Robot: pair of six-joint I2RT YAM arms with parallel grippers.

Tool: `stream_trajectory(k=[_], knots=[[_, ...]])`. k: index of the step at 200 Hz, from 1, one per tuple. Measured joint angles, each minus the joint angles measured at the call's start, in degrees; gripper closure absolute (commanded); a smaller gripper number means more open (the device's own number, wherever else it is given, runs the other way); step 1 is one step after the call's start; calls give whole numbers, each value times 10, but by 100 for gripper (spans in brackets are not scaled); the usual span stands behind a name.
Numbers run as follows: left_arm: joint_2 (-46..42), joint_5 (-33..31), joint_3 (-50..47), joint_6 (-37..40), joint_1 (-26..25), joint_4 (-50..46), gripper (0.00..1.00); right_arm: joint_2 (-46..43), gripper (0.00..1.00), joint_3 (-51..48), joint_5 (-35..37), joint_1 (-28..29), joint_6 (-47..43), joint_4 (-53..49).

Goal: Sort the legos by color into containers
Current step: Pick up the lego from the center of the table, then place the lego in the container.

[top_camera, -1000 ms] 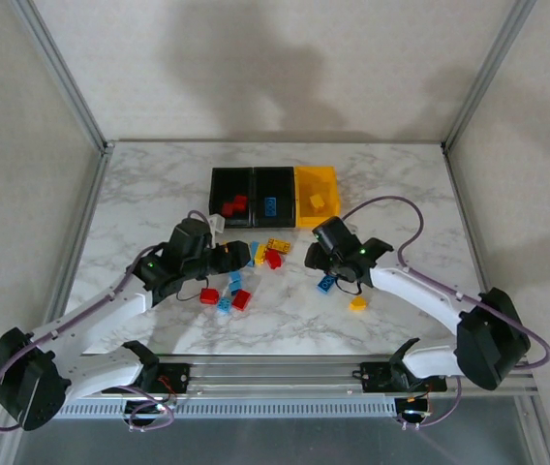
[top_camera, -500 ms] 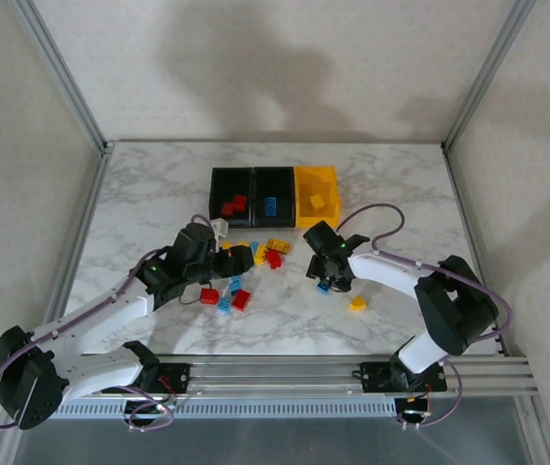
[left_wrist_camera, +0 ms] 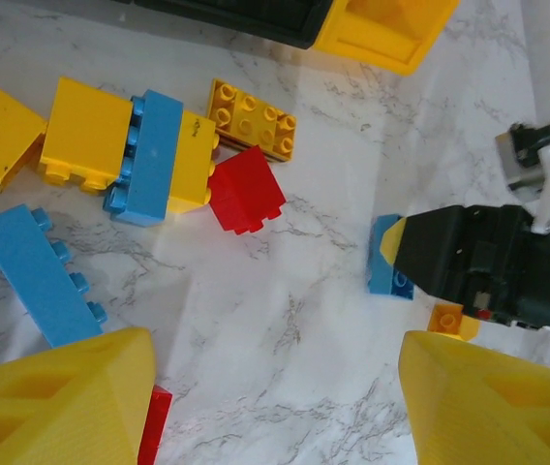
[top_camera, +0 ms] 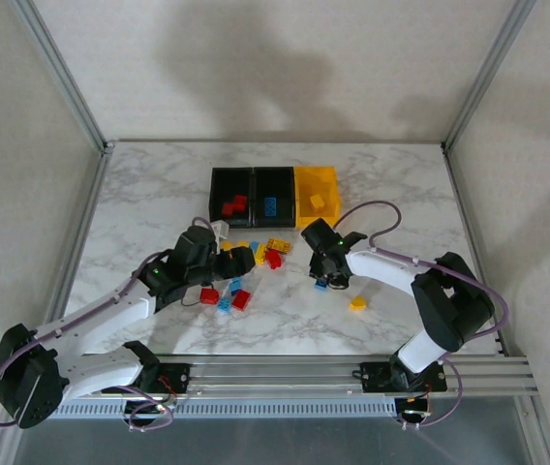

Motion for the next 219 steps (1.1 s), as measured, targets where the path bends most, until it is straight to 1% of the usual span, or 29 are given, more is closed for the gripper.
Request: stream_trajectory(k=[26, 54, 78, 98, 154, 202, 219], knots=[[6, -3, -9, -18, 0, 7, 32, 4, 71, 61, 6, 1, -22, -9], [6, -7, -9, -28, 12, 15, 32, 35, 70, 154, 15, 2, -51, -14], [6, -9, -8, -32, 36, 14, 33, 85, 70, 233, 16, 2, -74, -17], [6, -13, -8, -35, 46, 14, 32, 131, 70, 295, 16, 2, -94, -23], [-27, -17, -7, -36, 53, -10, 32, 254, 70, 473, 26, -1, -140, -59], [-53, -19, -6, -36, 57, -28, 32, 349, 70, 596, 34, -28, -172, -90], [-55, -19, -5, -36, 58, -34, 32, 377, 69, 624, 46, -34, -185, -96]])
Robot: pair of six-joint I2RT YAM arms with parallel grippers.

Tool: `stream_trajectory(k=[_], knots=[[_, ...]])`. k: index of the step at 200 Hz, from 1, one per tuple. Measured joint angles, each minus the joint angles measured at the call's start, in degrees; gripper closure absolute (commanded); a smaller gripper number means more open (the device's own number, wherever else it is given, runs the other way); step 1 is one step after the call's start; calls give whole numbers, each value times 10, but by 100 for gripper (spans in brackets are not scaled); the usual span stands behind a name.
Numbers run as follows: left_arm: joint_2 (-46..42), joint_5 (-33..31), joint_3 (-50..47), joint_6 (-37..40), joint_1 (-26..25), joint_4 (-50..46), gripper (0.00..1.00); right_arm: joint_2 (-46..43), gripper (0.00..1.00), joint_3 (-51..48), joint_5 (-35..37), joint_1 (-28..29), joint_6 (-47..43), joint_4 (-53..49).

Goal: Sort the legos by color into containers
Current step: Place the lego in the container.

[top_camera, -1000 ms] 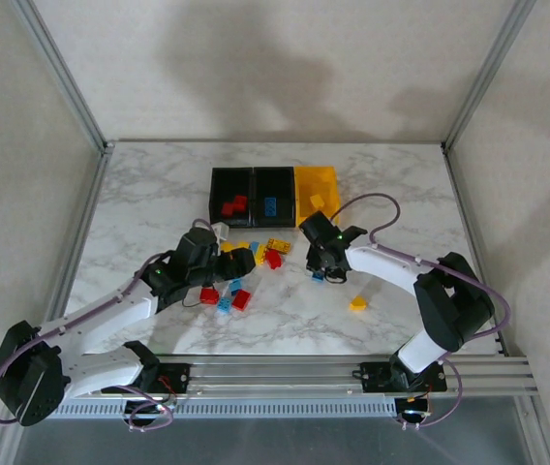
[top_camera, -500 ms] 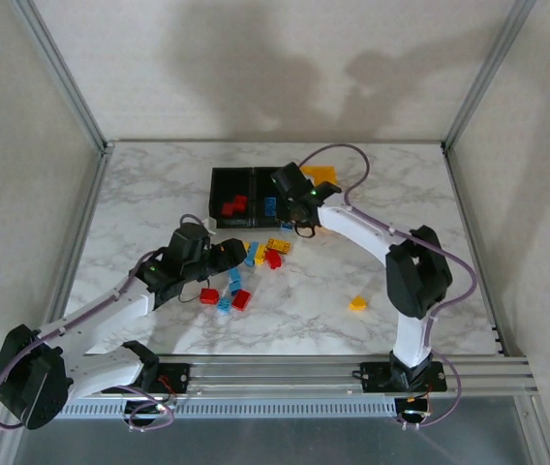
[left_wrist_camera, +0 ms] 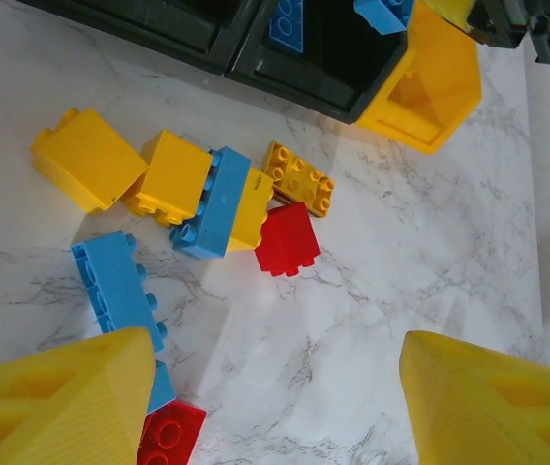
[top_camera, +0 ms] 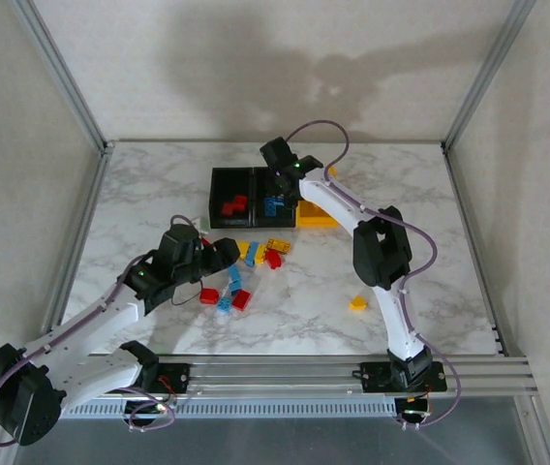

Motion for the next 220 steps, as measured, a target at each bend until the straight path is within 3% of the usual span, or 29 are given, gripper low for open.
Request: stream_trajectory(k=[62, 146, 220], knots=[[-1, 0, 0, 0, 0, -9, 32, 57, 67, 56, 24, -1, -31, -24], [1, 0, 0, 0, 0, -8, 32, 60, 61, 58, 26, 2, -42, -23], [8, 0, 0, -2, 0, -8, 32, 60, 66, 58, 26, 6, -52, -22]])
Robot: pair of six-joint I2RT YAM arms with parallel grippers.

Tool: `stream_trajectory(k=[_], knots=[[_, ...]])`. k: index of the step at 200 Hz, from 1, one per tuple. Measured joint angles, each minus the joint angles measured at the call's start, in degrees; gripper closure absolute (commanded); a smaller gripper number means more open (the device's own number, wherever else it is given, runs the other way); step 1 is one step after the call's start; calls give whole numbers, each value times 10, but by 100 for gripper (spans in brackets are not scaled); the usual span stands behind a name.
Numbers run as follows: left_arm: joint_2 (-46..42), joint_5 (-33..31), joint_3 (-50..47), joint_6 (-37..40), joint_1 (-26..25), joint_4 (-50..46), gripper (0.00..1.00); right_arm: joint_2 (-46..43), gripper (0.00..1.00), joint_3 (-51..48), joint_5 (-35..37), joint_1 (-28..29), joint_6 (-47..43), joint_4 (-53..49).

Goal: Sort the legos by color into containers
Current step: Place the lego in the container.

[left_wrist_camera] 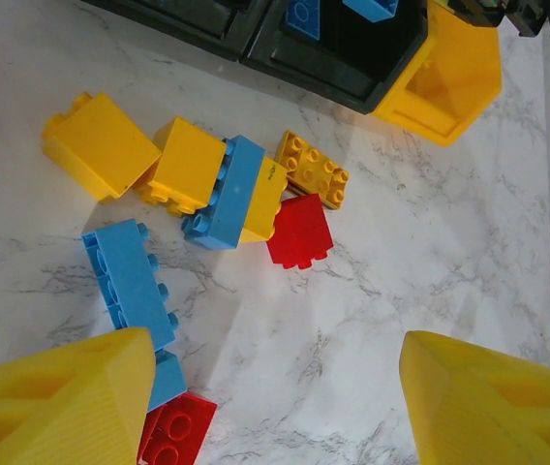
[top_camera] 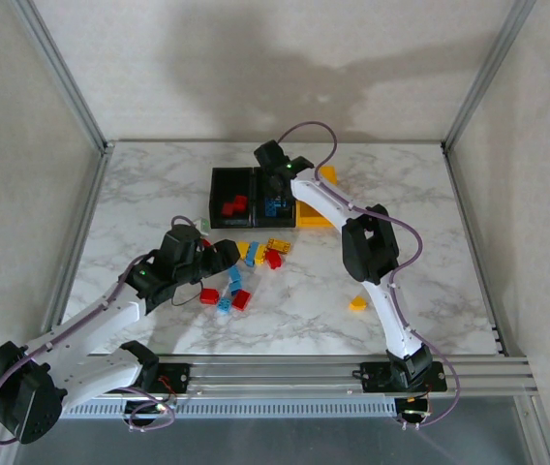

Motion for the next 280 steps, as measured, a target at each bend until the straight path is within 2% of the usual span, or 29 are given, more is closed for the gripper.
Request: stream_trajectory(k=[77, 131, 194, 234, 280], knots=[[-4, -5, 0, -2, 0, 0, 33, 27, 64, 12, -2, 9, -5, 4], [-10, -9, 0, -2, 0, 0, 33, 44, 49, 28, -2, 9, -6, -1], [-12, -9, 0, -2, 0, 0, 33, 38, 48, 36, 4, 12, -7, -2], [-11, -13, 0, -6, 0, 0, 32, -33, 51, -15, 3, 26, -9, 18], [-7, -15, 0, -9, 0, -1, 32, -207, 52, -213, -24, 64, -9, 93]])
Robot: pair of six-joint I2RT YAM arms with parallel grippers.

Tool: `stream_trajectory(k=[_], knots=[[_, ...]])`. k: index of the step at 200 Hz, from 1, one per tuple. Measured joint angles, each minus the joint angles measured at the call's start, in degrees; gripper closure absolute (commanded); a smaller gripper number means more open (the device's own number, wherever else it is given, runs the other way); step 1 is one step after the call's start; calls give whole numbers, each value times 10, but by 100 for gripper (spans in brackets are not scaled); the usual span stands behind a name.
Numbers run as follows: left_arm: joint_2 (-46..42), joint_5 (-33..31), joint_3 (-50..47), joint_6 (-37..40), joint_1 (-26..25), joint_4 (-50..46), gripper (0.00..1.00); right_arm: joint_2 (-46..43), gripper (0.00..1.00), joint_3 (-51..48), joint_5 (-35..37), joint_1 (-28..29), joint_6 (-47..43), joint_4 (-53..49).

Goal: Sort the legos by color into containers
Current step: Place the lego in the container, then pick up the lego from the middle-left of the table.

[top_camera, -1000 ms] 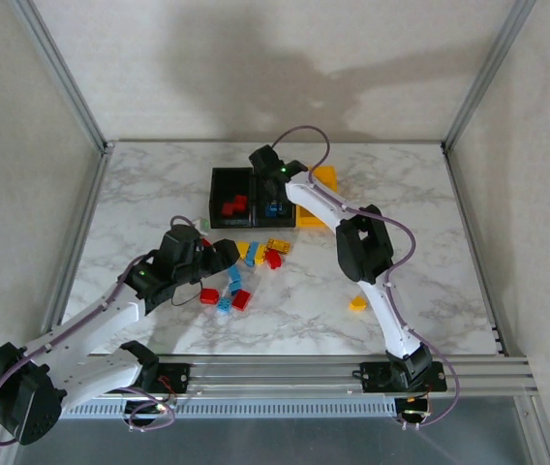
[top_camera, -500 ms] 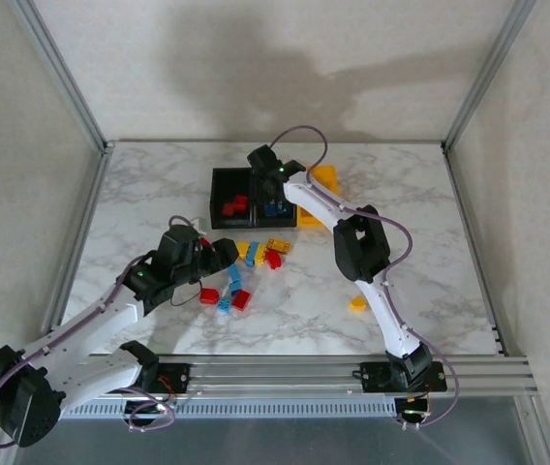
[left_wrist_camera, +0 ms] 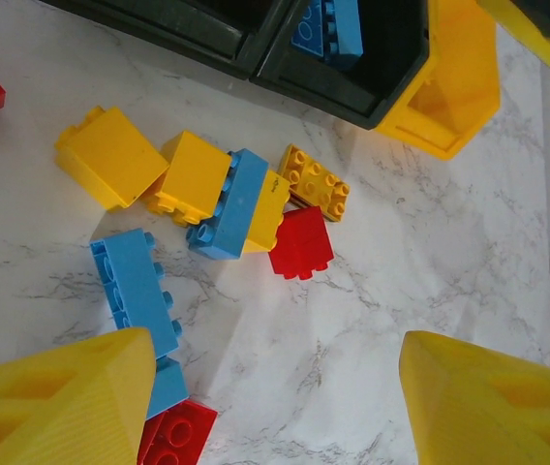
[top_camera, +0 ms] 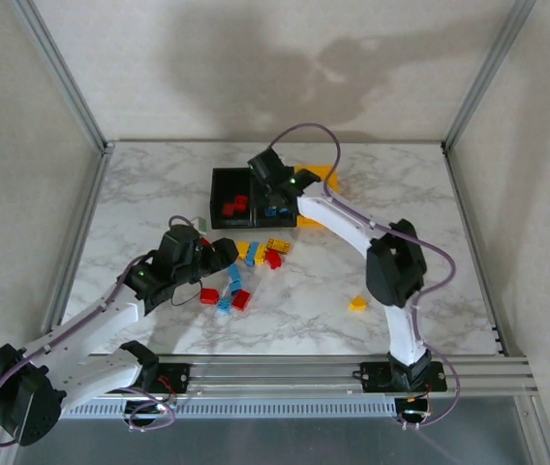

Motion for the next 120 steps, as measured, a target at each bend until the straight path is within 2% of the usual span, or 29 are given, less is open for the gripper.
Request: stream_trajectory(k=[27, 65, 94, 120], knots=[[0, 0, 0, 0, 0, -2, 32, -94, 51, -143, -28, 2, 1, 42], [-2, -5, -6, -2, 2, -9, 33, -171, 51, -296, -56, 2, 8, 79], [-9, -13, -18, -4, 2, -23, 33, -225, 49, -381, -78, 6, 17, 108], [-10, -27, -23, -9, 2, -49, 34, -250, 49, -413, -84, 17, 24, 131]])
